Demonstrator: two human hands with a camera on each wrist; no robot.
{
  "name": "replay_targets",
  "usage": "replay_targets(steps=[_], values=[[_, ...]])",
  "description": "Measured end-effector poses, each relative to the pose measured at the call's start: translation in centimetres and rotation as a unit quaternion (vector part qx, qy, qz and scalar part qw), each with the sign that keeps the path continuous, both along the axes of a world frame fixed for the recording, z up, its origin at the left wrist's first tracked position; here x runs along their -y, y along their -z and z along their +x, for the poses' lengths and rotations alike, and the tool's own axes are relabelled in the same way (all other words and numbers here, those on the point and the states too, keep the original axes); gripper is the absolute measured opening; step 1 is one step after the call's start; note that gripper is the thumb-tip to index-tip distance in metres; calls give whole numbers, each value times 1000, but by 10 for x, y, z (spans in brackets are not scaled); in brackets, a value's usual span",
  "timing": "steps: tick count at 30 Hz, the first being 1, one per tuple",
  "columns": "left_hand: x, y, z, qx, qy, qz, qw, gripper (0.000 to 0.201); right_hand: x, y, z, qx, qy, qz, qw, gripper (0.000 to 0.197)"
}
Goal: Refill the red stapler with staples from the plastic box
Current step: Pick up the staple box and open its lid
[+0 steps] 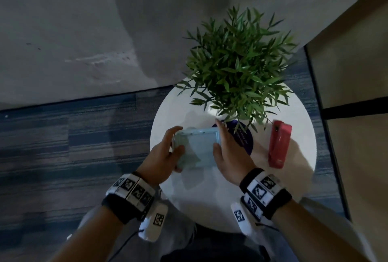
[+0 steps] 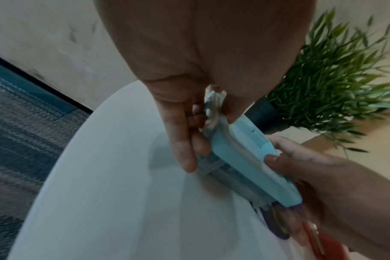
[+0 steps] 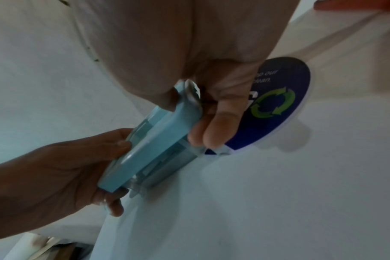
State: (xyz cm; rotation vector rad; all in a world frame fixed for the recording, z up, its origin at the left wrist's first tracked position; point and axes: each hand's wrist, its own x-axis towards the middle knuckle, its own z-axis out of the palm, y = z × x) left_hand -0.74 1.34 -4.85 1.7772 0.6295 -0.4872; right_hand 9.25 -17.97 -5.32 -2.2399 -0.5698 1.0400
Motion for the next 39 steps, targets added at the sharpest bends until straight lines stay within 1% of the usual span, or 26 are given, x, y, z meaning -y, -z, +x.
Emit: replay_targets(steps=[3, 5, 7, 9, 11, 14, 16, 19, 22, 25, 26, 28, 30, 32, 35, 38, 39], values=[[2, 6, -3, 32, -19, -11, 999, 41, 3, 13, -4, 46, 2, 22, 999, 69], [3, 13, -6, 65, -35, -22, 997, 43, 5, 17, -5, 71, 9, 40, 997, 68], [3, 22, -9, 95, -48, -22, 994, 47, 7, 19, -3, 74, -22, 34, 996, 69], [4, 32, -14, 128, -64, -5, 990, 54, 9, 22, -4, 82, -46, 31, 995, 71], [7, 38, -20, 160, -63, 29, 985, 56, 10, 24, -6, 94, -23, 42, 994, 72], [12, 38, -24, 182, -66, 80, 978, 56, 15, 27, -12, 52, 17, 59, 997, 77], [18, 38, -28, 194, -86, 84, 974, 50, 21, 27, -21, 33, 21, 83, 996, 81], [24, 43, -34, 213, -102, 70, 969, 41, 27, 24, -30, 41, 12, 84, 996, 83], [26, 46, -39, 220, -119, 38, 968, 40, 32, 10, -39, 43, -2, 67, 997, 88], [27, 48, -40, 214, -135, -1, 968, 47, 41, -3, -47, 19, -12, 83, 996, 106], [28, 48, -41, 216, -143, -21, 966, 51, 42, -5, -50, 25, -23, 85, 996, 109], [26, 50, -38, 215, -148, -27, 965, 52, 37, 0, -51, 71, -46, 70, 994, 117], [26, 49, -38, 215, -148, -11, 965, 47, 32, 5, -54, 111, -47, 56, 991, 122], [25, 49, -38, 212, -145, 0, 966, 45, 30, 11, -55, 120, -39, 59, 990, 119], [22, 52, -38, 217, -132, -4, 967, 44, 32, 8, -57, 106, -43, 83, 990, 107], [19, 51, -35, 221, -108, 14, 969, 43, 32, 6, -59, 105, -44, 80, 990, 107], [18, 52, -34, 218, -102, 21, 970, 42, 31, 6, -60, 92, -35, 78, 992, 106]])
